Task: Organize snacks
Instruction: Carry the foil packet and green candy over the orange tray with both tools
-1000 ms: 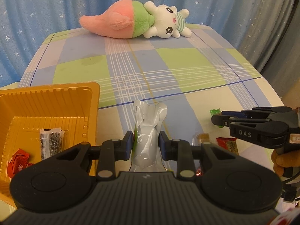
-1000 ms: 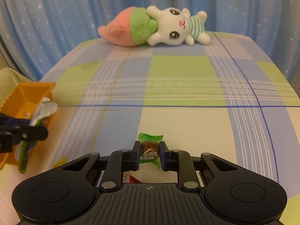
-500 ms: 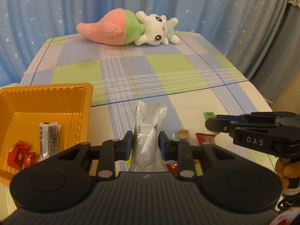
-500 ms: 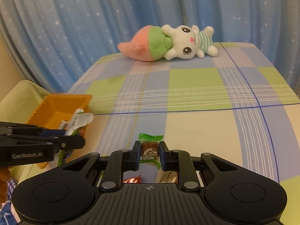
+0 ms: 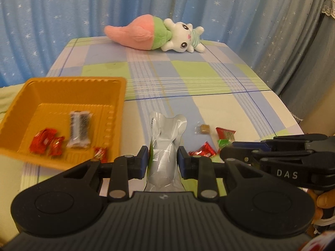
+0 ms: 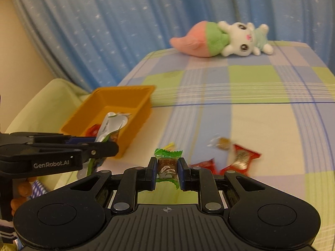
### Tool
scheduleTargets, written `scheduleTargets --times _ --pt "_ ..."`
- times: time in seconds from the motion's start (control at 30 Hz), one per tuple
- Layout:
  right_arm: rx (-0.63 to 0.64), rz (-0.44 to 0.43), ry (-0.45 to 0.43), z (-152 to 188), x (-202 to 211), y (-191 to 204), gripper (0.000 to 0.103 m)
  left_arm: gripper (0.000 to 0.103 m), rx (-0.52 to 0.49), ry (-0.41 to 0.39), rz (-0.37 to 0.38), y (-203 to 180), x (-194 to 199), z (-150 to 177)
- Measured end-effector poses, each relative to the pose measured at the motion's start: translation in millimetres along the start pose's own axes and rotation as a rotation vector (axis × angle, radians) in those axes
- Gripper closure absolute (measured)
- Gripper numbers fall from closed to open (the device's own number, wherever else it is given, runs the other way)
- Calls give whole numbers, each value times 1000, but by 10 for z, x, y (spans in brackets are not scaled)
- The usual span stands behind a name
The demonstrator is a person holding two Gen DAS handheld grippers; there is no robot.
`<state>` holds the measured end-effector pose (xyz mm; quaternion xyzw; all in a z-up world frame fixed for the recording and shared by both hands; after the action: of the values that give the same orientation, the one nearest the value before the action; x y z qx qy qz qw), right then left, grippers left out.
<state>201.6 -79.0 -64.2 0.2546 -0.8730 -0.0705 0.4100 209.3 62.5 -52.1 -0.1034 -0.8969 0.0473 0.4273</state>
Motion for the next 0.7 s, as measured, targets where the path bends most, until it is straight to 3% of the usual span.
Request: scheduleTargets --times 0.4,0.7 --pt "101 -115 40 108 -206 793 82 76 107 -21 -89 659 428 261" --pt "143 -160 33 -74 -519 1243 82 76 146 -61 -148 1208 617 168"
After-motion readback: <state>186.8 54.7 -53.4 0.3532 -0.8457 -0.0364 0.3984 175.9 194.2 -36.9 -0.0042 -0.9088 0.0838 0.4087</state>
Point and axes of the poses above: each gripper's, at about its wrist camera, not at the fingertips, and x roughly against the way its jaws point, y to its left, z to its underside, the point moved 6 cm from there along -x, roughly the way its jaws point, and after that the axes turned 3 degrees about x, right-handed, at the moved point
